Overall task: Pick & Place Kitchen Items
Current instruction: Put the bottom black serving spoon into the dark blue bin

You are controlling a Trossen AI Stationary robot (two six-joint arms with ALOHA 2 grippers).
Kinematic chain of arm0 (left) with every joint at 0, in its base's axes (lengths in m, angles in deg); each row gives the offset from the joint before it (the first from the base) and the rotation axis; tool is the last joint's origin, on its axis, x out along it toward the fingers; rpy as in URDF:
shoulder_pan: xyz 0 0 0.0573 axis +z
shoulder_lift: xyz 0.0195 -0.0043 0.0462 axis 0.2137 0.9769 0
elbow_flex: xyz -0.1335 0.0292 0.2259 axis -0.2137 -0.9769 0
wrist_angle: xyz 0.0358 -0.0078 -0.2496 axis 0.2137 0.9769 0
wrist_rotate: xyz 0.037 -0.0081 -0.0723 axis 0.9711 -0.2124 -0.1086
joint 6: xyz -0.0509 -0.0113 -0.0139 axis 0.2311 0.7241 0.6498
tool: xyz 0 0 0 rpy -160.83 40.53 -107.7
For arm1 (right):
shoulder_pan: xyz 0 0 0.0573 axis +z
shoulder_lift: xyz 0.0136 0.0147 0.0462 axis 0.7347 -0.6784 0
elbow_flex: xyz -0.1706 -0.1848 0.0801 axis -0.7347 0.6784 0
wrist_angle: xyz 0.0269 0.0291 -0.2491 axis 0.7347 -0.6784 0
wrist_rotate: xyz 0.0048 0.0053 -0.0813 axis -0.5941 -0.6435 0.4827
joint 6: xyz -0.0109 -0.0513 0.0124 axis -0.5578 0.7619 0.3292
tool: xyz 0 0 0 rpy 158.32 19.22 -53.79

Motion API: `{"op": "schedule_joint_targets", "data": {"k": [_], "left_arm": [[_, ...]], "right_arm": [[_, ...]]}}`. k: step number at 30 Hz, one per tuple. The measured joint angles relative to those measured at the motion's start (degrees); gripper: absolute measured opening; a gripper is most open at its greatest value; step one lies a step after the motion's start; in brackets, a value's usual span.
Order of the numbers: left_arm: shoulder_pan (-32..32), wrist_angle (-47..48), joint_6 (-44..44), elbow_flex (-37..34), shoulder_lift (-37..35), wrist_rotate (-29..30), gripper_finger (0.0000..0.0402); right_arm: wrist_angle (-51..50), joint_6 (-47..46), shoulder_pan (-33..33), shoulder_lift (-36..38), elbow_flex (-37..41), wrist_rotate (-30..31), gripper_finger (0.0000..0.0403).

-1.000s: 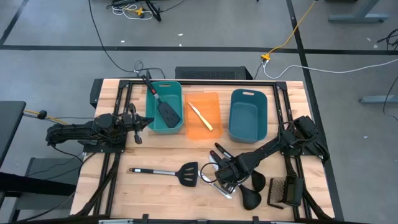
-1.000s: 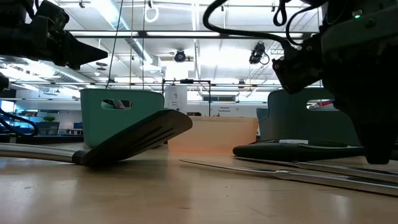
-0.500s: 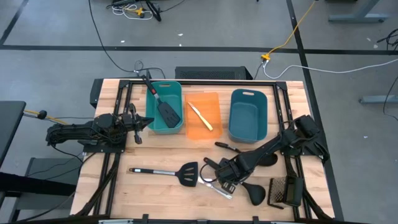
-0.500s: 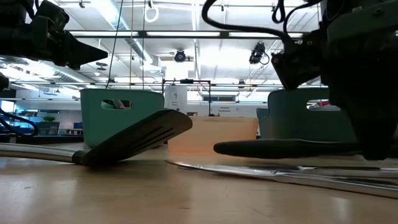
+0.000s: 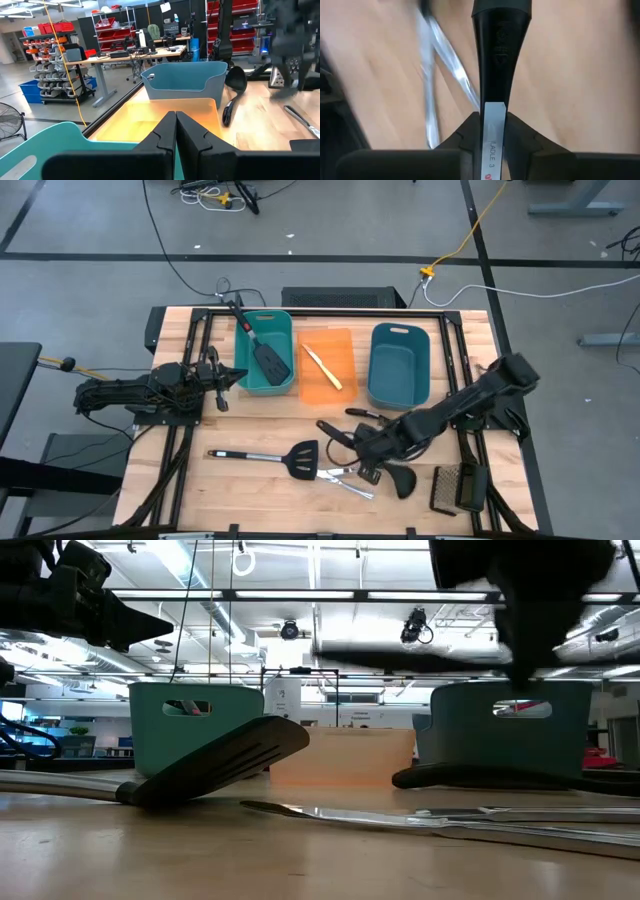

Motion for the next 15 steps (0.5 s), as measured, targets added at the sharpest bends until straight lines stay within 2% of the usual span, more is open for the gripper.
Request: {"op": "schedule_joint_targets", "data": {"k": [3, 8, 11, 15], "left_arm": [[0.02, 0.02, 0.00, 0.00, 0.00, 0.00, 0.0015], [0.00, 0.00, 0.02, 0.00, 0.00, 0.00, 0.0015], [0.00, 0.02, 0.03, 0.00, -0.01, 0.01, 0.0015], [0.00, 0.01, 0.03, 0.00, 0.00, 0.01, 0.0015]], "right_arm": [[2.65, 8.03, -0.02, 5.92, 0.00, 7.34, 0.0062], [7.17, 25.56, -0.04, 16.13, 0.00, 14.61, 0.0062], [7.87, 36.07, -0.04, 21.97, 0.00, 15.97, 0.0062], [8.81, 42.03, -0.04, 28.96, 0.55, 18.36, 0.0062]]}}
